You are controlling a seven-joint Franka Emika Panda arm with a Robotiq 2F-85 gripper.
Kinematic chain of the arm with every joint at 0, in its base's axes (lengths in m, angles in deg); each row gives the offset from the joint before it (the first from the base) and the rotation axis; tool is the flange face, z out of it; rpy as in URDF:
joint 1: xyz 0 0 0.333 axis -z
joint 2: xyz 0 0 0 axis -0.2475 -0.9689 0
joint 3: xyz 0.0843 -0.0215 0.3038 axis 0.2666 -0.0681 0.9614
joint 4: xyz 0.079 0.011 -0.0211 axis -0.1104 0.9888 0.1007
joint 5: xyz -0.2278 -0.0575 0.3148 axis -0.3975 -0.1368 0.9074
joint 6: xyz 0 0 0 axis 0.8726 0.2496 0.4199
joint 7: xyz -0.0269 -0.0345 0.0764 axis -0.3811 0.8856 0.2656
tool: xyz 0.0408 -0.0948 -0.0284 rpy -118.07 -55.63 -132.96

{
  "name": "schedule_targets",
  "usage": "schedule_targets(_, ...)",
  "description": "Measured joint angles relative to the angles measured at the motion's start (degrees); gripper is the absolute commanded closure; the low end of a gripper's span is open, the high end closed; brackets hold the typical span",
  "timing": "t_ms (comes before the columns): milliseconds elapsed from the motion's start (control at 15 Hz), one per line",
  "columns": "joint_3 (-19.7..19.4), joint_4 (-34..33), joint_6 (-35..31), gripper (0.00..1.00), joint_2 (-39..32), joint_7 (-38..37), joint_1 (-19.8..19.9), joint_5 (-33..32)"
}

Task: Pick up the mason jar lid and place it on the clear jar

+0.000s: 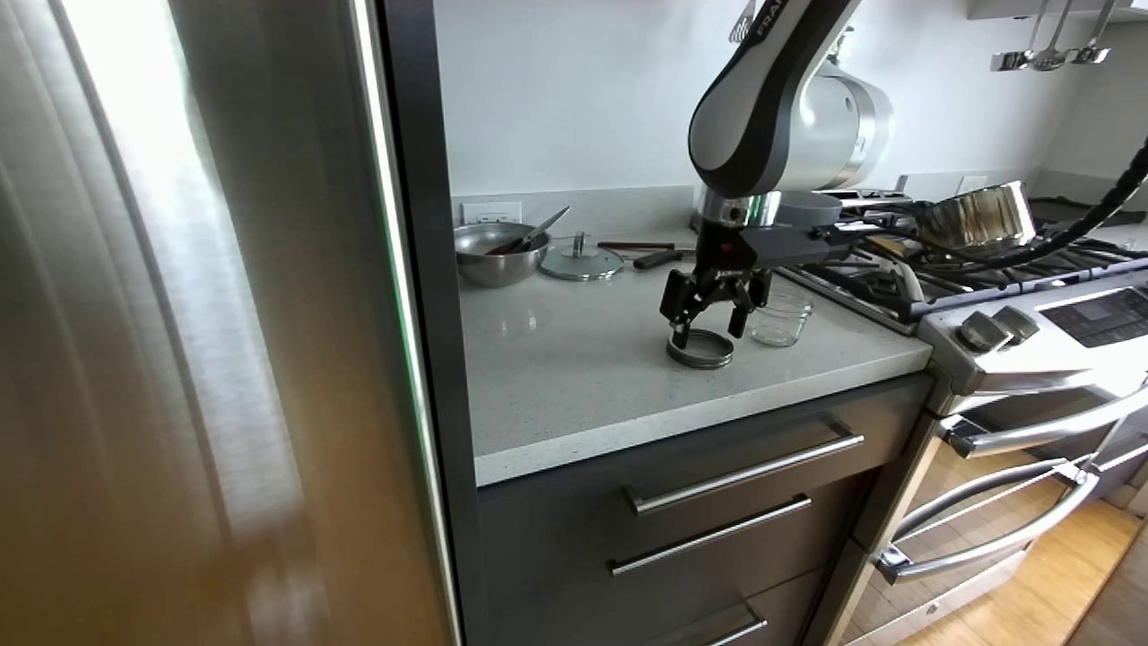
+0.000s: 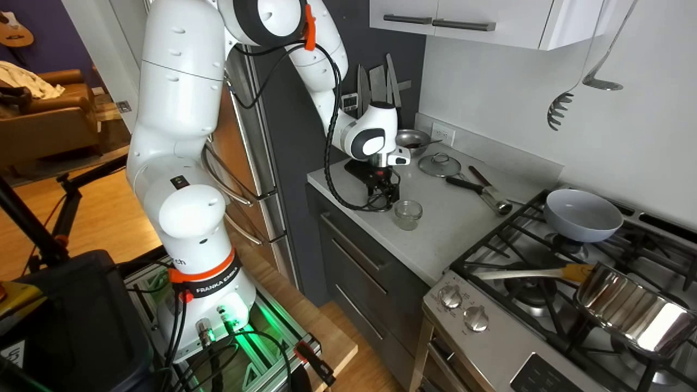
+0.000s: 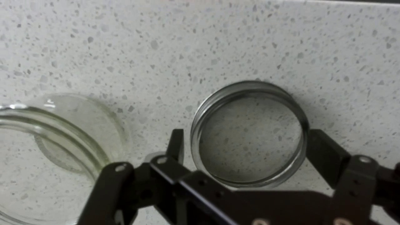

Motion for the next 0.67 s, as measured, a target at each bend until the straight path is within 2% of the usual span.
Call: schedule_targets(667,0.04,-0.22,0.08,0.0,-0.37,0.44,-0.01,-0.01)
